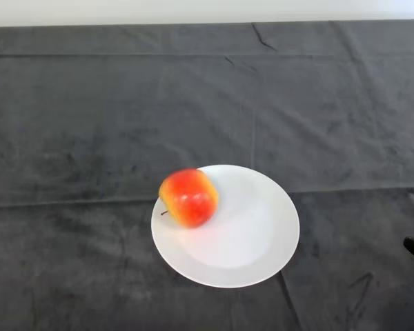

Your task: Move the apple to the plate

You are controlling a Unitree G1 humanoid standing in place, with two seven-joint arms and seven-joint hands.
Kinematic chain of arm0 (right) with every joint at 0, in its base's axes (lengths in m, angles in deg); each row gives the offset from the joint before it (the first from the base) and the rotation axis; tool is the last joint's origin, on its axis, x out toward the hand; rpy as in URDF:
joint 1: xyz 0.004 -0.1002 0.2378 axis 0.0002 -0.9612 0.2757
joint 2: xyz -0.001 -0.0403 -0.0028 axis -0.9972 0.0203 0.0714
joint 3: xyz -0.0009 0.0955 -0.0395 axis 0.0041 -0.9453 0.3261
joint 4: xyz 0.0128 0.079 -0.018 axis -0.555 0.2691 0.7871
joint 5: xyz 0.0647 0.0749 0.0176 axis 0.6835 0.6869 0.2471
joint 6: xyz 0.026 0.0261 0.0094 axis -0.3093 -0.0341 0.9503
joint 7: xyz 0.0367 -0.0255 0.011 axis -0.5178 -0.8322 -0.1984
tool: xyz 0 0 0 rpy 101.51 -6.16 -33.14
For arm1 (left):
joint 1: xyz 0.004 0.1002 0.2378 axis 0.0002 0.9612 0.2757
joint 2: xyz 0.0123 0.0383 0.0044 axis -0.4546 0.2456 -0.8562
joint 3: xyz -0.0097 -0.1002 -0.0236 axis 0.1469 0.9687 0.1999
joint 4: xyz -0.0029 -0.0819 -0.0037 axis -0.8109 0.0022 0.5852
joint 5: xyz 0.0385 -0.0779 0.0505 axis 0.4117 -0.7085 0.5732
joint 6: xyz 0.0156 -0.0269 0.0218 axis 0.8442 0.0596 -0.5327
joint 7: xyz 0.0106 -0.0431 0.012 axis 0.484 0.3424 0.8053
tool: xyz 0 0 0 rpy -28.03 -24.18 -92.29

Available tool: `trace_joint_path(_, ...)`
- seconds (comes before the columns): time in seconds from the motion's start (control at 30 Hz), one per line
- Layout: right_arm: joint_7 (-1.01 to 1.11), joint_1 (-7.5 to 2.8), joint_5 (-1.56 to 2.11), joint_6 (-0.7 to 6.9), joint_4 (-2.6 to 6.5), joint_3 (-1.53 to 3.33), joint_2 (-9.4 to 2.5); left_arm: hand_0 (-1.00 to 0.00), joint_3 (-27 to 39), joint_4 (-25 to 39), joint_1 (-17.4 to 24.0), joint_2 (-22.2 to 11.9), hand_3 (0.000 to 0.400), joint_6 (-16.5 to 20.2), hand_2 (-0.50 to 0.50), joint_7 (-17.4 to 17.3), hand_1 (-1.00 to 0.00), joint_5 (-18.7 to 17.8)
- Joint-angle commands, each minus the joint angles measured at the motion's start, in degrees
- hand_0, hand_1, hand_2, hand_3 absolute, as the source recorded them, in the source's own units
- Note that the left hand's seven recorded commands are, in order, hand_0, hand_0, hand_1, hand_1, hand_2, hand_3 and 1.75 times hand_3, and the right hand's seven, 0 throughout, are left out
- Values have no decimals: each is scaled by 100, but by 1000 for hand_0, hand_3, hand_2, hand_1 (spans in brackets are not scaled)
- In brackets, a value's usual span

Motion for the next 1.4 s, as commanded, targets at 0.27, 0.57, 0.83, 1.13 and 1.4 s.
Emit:
trace_joint_path(0.27, -45, -146, 221, 100, 200, 120, -44, 0, 403, -622, -331, -614, 0, -7, 0, 83, 0, -471)
trace_joint_path(0.57, -57, -144, 239, 87, 205, 140, -31, 0, 420, -871, -537, -618, 0, 127, 0, 95, 0, -727)
trace_joint_path(0.83, -64, -143, 250, 79, 207, 152, -23, 0, 342, -966, -622, -628, 0, 152, 0, 44, 0, -848)
trace_joint_path(1.13, -69, -142, 258, 73, 209, 160, -18, 0, 222, -1010, -669, -634, 0, 119, 0, -26, 0, -932)
trace_joint_path(1.4, -71, -142, 262, 70, 211, 165, -15, 0, 143, -1037, -666, -642, 0, 66, 0, -102, 0, -1013)
